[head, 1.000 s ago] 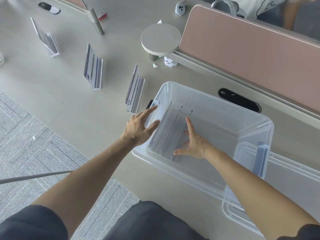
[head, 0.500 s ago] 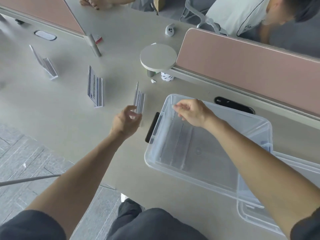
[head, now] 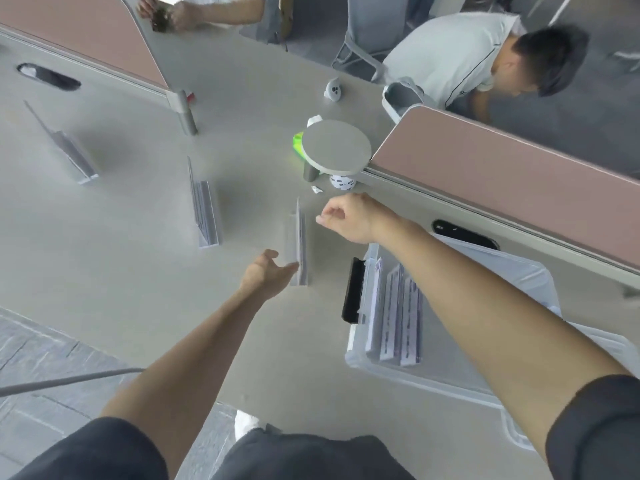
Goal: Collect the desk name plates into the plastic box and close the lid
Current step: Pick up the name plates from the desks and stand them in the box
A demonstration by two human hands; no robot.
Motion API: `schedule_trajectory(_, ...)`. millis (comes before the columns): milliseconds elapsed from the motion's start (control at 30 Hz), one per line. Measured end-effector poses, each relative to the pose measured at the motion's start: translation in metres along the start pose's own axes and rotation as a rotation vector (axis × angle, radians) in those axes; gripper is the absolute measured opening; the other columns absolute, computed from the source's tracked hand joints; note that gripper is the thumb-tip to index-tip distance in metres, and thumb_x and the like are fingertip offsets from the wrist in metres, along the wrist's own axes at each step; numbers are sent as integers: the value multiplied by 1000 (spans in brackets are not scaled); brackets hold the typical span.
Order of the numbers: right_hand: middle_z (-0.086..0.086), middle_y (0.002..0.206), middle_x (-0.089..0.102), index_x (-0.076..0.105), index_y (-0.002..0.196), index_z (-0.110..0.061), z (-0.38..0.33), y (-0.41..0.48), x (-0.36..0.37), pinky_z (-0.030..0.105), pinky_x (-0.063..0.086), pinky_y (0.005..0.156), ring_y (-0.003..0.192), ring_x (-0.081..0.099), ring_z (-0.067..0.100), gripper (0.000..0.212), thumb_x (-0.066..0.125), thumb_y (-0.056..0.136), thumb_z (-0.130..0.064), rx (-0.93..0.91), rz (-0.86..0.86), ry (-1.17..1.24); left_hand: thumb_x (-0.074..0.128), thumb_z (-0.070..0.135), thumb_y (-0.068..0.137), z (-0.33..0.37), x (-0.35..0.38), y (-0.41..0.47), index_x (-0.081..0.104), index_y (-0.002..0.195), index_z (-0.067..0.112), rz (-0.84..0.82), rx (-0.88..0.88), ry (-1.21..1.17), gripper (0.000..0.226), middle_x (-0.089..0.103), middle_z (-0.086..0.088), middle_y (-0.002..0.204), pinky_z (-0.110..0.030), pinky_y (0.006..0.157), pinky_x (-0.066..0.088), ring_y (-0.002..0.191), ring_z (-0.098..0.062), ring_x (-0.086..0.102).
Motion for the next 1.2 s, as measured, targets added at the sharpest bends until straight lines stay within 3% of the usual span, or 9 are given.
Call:
schedule_trajectory(167,-3,118,60,63,116,-24,-1,59,22,32,45,89,107,57,19,38,55,92,-53,-6,-76,-67,62,51,82,-4,17,8,33,145,21,-33,12,44,75,51,-4,139,-37,99,44,125,-25,51)
schedule_trajectory(433,9,150,40,26,150,-11,9,148,58,41,38,99,139,37,31,74,52,94,-51,31,-169,-139,54,49,88,4,23,16,26,149,25,22,61,242,72,46,-5,142,-39,103,41,129,-25,46)
schedule_trajectory(600,10,157,32,8,156,-14,29,164,76,40,33,109,142,35,28,82,53,95,-47,132,-196,57,56,44,79,9,19,26,44,140,32,95,3,201,64,58,0,132,-37,98,47,119,-22,56)
schedule_trajectory(733,9,161,24,6,156,-23,45,153,84,34,30,108,143,35,28,86,57,93,-50,179,-205,248,43,31,86,17,21,35,61,110,36,85,2,238,30,67,-9,96,-36,72,54,93,-35,64)
schedule_trajectory(800,7,161,25,6,156,-23,47,150,85,36,32,108,141,36,28,88,57,91,-55,223,-216,315,40,31,91,14,21,36,61,110,37,73,8,244,29,64,-10,92,-32,67,48,92,-37,63)
schedule_trajectory(867,4,157,29,9,155,-24,43,147,81,43,43,104,134,43,29,90,56,88,-63,313,-243,470,45,35,93,9,16,33,57,124,43,86,18,235,34,66,-10,103,-33,74,47,99,-37,62)
schedule_trajectory(1000,1,134,48,39,137,-20,27,138,70,37,52,78,107,64,27,70,48,88,-69,310,-245,533,48,33,95,6,-4,18,63,117,39,167,61,177,28,68,-12,98,-27,69,41,96,-38,60)
schedule_trajectory(1133,3,151,41,35,146,-25,0,126,48,40,37,109,136,44,26,83,51,82,-74,193,-164,474,48,32,95,17,-31,2,65,113,36,225,116,125,25,69,-10,91,-30,69,46,91,-36,61)
schedule_trajectory(1200,0,159,29,25,152,-34,-16,115,35,39,30,110,143,33,24,84,54,82,-71,162,-130,520,48,30,95,27,-47,-8,65,101,26,255,167,99,19,66,-8,78,-32,66,47,84,-35,60)
Point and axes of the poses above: each hand's wrist, its own y-axis towards the middle knuckle, its own x-axis out of the palm, z = x × y, the point moved 2 cm from there along y, towards the middle knuckle
